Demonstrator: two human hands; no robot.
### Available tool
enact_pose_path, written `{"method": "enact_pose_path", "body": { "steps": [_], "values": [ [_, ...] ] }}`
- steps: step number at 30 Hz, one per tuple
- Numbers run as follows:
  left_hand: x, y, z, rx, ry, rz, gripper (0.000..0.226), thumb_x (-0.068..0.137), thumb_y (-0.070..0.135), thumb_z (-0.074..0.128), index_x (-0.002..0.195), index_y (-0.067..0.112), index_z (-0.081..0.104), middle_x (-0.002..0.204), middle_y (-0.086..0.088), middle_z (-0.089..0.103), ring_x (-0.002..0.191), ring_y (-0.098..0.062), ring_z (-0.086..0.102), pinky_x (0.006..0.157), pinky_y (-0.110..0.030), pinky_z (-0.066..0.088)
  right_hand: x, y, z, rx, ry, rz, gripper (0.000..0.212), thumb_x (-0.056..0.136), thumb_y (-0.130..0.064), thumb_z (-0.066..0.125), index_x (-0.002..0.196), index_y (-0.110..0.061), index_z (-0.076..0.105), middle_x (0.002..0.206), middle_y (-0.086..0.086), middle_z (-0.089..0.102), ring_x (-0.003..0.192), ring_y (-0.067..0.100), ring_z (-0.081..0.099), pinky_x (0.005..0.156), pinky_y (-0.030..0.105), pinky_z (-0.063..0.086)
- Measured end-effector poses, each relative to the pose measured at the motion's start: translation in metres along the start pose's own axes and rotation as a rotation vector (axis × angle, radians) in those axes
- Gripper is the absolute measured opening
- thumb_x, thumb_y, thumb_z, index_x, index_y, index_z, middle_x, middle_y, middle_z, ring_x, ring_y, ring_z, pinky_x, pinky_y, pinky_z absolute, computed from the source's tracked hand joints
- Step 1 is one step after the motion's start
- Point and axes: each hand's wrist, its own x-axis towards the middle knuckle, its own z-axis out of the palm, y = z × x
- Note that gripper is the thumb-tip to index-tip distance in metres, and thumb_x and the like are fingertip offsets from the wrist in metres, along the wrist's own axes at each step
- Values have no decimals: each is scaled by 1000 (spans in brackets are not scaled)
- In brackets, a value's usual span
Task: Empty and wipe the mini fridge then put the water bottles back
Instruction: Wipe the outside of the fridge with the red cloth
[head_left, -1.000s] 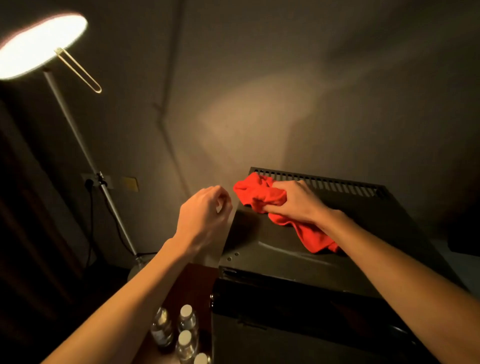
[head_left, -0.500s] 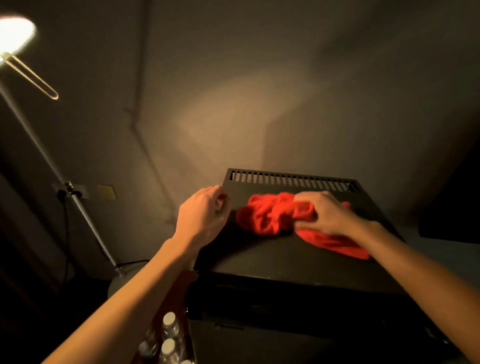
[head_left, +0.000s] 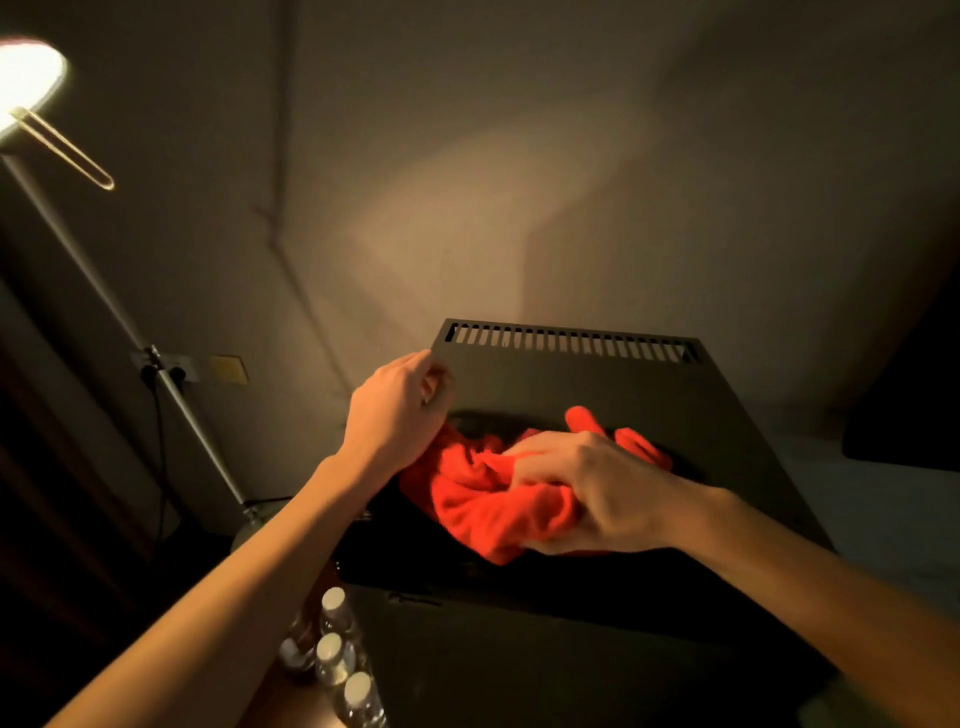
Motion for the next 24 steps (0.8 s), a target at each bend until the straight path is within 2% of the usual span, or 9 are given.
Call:
{"method": "enact_pose_path", "body": {
  "steps": [2, 5, 7, 10, 12, 17, 20, 22, 24],
  "values": [
    [-6, 0, -5, 22, 21, -29, 12, 91, 30, 59, 91, 19, 64, 95, -1, 71, 92, -30, 64, 69, -36, 49, -13, 11, -10, 11, -14, 1, 25, 81, -40, 76, 87, -19, 63, 106, -12, 62, 109, 5, 57, 98, 16, 35],
    [-14, -4, -12, 42, 48, -68, 9, 89, 30, 60, 90, 22, 64, 94, 2, 70, 92, -28, 64, 69, -33, 46, -3, 20, -8, 18, 68, -9, 24, 81, -37, 76, 82, -19, 59, 94, -7, 62, 94, 12, 60, 87, 30, 46],
    [-17, -4, -15, 59, 46, -96, 6, 88, 28, 62, 89, 23, 65, 94, 2, 71, 92, -28, 64, 68, -32, 44, 21, 12, 4, -38, 116, -23, 24, 80, -38, 75, 87, -21, 59, 94, -6, 62, 91, 15, 60, 82, 37, 49],
    [-17, 3, -22, 84, 42, -110, 9, 86, 29, 60, 89, 24, 67, 92, 2, 72, 89, -27, 66, 69, -32, 47, 54, -14, 28, -100, 114, -82, 33, 81, -46, 71, 102, -22, 60, 98, 1, 61, 94, 24, 60, 82, 39, 51],
    [-15, 8, -27, 105, 60, -126, 11, 85, 31, 60, 89, 24, 68, 92, 2, 72, 88, -28, 66, 70, -34, 49, 60, -26, 32, -121, 98, -97, 34, 83, -45, 70, 104, -22, 59, 96, 6, 60, 93, 29, 60, 79, 39, 51],
    [-20, 29, -18, 98, 69, -119, 16, 84, 34, 58, 91, 23, 68, 94, -2, 72, 92, -33, 65, 72, -37, 50, 21, -10, 12, -63, 7, -125, 27, 80, -35, 75, 101, -25, 62, 97, -6, 58, 94, 16, 57, 84, 40, 49],
    [-23, 46, -3, 84, 50, -95, 12, 87, 31, 61, 92, 21, 67, 95, -3, 72, 94, -32, 65, 72, -37, 49, -18, 9, -7, -38, -30, -109, 30, 76, -31, 79, 103, -25, 67, 106, -7, 62, 105, 10, 57, 96, 29, 43],
    [-25, 55, 7, 85, 40, -81, 11, 88, 30, 62, 92, 21, 67, 93, -1, 71, 92, -30, 65, 70, -36, 48, -46, 23, -18, -16, -32, -76, 33, 75, -31, 81, 105, -25, 69, 117, -5, 64, 117, 6, 53, 104, 11, 27],
    [-27, 62, 14, 94, 39, -79, 11, 89, 30, 61, 91, 20, 66, 92, 0, 71, 90, -29, 64, 68, -34, 46, -72, 36, -28, 19, -17, -51, 34, 74, -30, 82, 105, -24, 70, 122, -2, 64, 121, 3, 51, 103, 3, 18]
  ]
}}
